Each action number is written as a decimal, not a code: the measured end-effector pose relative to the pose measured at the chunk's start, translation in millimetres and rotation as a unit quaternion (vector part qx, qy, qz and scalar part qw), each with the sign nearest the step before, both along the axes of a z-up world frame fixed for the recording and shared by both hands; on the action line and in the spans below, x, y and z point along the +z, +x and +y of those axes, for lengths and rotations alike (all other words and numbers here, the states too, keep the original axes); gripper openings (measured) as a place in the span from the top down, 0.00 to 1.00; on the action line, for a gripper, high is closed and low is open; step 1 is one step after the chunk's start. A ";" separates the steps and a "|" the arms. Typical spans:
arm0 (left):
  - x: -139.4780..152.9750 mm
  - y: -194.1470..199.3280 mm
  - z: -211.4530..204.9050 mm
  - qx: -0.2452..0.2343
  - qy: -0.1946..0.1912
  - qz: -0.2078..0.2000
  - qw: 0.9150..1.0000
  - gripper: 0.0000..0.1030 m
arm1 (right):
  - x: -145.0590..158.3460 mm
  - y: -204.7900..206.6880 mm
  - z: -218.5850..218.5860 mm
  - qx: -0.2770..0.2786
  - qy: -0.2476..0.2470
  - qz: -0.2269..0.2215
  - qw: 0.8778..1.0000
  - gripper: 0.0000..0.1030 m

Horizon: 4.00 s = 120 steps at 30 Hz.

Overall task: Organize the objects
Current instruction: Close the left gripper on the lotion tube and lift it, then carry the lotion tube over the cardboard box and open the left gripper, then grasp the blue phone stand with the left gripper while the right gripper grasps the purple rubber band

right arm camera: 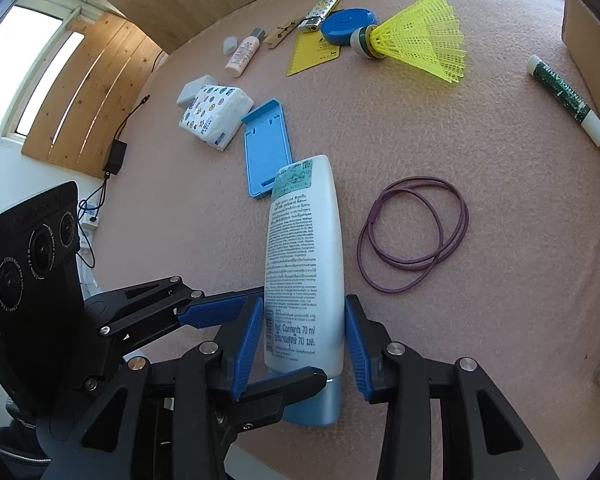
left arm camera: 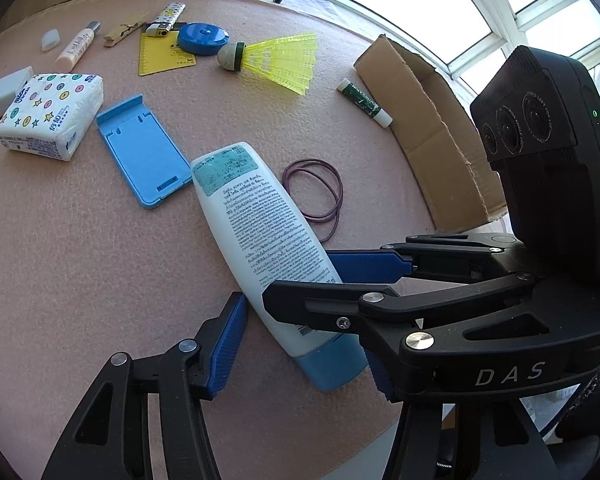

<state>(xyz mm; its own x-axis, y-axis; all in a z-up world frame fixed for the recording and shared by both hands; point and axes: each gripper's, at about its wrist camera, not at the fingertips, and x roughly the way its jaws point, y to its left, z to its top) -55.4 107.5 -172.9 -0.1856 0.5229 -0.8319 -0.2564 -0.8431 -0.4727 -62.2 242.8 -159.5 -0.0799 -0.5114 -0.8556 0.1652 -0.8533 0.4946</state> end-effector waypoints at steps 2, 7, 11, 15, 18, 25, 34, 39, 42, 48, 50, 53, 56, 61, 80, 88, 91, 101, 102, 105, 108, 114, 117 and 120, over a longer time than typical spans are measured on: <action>4.8 1.6 0.0 0.000 0.000 0.004 1.000 0.44 | 3.1 2.1 1.9 -0.009 -0.004 0.004 1.000 0.65; 19.9 3.8 3.8 -0.003 0.001 0.020 1.000 0.47 | 18.1 4.9 3.8 -0.019 -0.017 0.018 1.000 0.70; 30.8 5.7 13.0 -0.007 0.000 0.042 0.999 0.47 | 32.4 9.0 8.8 -0.035 -0.011 0.041 0.998 0.70; 47.7 4.7 24.8 -0.017 0.009 0.062 0.998 0.48 | 47.7 12.6 22.3 -0.056 -0.019 0.056 0.997 0.71; 65.2 1.0 40.5 -0.029 0.013 0.084 0.996 0.48 | 64.9 15.0 37.2 -0.072 -0.023 0.074 0.994 0.71; 89.7 -31.3 107.7 -0.064 0.028 0.122 0.990 0.48 | 103.1 12.5 81.5 -0.110 -0.013 0.120 0.987 0.72; 102.6 -62.2 200.2 -0.112 0.052 0.138 0.983 0.49 | 124.3 10.3 160.6 -0.169 0.027 0.151 0.974 0.72; 97.9 -71.7 242.6 -0.129 0.054 0.130 0.982 0.49 | 122.6 7.6 193.0 -0.198 0.042 0.152 0.968 0.72; 88.6 -82.4 260.1 -0.135 0.054 0.121 0.982 0.49 | 115.3 4.5 208.2 -0.209 0.046 0.145 0.966 0.72; 78.2 -85.4 278.1 -0.148 0.049 0.112 0.981 0.49 | 103.7 3.2 225.6 -0.219 0.051 0.133 0.965 0.72; 73.8 -87.6 281.4 -0.157 0.038 0.109 0.981 0.46 | 101.9 3.5 227.2 -0.217 0.051 0.130 0.966 0.70; 71.5 -82.3 278.4 -0.149 0.008 0.112 0.982 0.21 | 106.1 6.5 228.1 -0.221 0.050 0.145 0.963 0.39; 70.8 -81.4 270.9 -0.145 0.002 0.111 0.983 0.21 | 116.2 10.3 226.2 -0.230 0.082 0.179 0.953 0.27; 74.0 -77.9 257.4 -0.139 0.001 0.113 0.984 0.21 | 118.6 10.0 223.3 -0.232 0.088 0.184 0.951 0.27; 82.9 -66.9 161.5 -0.076 -0.029 0.114 0.990 0.21 | 118.4 19.9 188.7 -0.249 0.053 0.203 0.945 0.27; 71.3 -62.8 83.5 -0.016 -0.053 0.098 0.994 0.21 | 114.1 19.3 155.0 -0.231 0.030 0.204 0.951 0.27; 63.0 -61.4 55.2 0.009 -0.062 0.087 0.994 0.21 | 112.6 16.8 136.4 -0.210 0.030 0.205 0.956 0.27; 34.0 -63.1 -10.5 0.076 -0.089 0.050 0.992 0.21 | 86.7 8.0 78.7 -0.145 0.044 0.168 0.974 0.27; 31.6 -64.8 -13.7 0.080 -0.089 0.048 0.992 0.21 | 82.9 6.1 74.4 -0.141 0.046 0.163 0.976 0.27; 23.5 -69.2 -16.5 0.088 -0.096 0.039 0.991 0.21 | 70.7 0.8 60.7 -0.121 0.067 0.151 0.979 0.27; 15.0 -74.9 -18.7 0.095 -0.098 0.025 0.990 0.21 | 55.6 -3.0 45.9 -0.096 0.092 0.139 0.981 0.27; 3.4 -89.9 -13.5 0.104 -0.115 0.017 0.988 0.21 | 30.8 -5.1 24.5 -0.050 0.153 0.137 0.977 0.27; -2.8 -96.0 -11.1 0.108 -0.121 0.010 0.987 0.21 | 24.3 -5.4 18.1 -0.036 0.170 0.138 0.975 0.27; -7.1 -100.3 -8.1 0.108 -0.133 0.014 0.985 0.21 | 19.3 -5.5 12.7 -0.027 0.181 0.138 0.973 0.27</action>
<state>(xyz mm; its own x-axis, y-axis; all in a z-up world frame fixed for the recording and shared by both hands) -155.7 99.4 -179.9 -0.2942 0.2331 -0.9269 -0.0670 -0.9724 -0.2233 -67.8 255.5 -140.2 -0.3501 -0.1698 -0.9212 0.1998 -0.9743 0.1037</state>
